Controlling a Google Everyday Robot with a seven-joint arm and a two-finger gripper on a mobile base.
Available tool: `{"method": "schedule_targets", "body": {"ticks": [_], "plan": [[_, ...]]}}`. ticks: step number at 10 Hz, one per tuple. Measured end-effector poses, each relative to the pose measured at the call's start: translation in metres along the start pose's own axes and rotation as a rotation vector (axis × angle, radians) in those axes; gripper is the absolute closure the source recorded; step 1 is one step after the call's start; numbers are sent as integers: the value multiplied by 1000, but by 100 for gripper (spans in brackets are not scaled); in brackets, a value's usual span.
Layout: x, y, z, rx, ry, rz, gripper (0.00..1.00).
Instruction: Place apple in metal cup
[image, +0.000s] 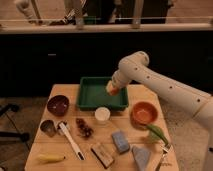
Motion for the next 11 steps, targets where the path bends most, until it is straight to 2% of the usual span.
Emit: {"method": "schedule_targets", "body": {"ticks": [4, 5, 6, 8, 11], "plan": [[25, -51, 11, 81, -14, -145, 100], [31, -73, 15, 104, -18, -194, 100], [34, -84, 17, 115, -21, -220, 100], [37, -111, 21, 118, -24, -267, 100], [38, -146, 30, 87, -17, -264, 100]]}}
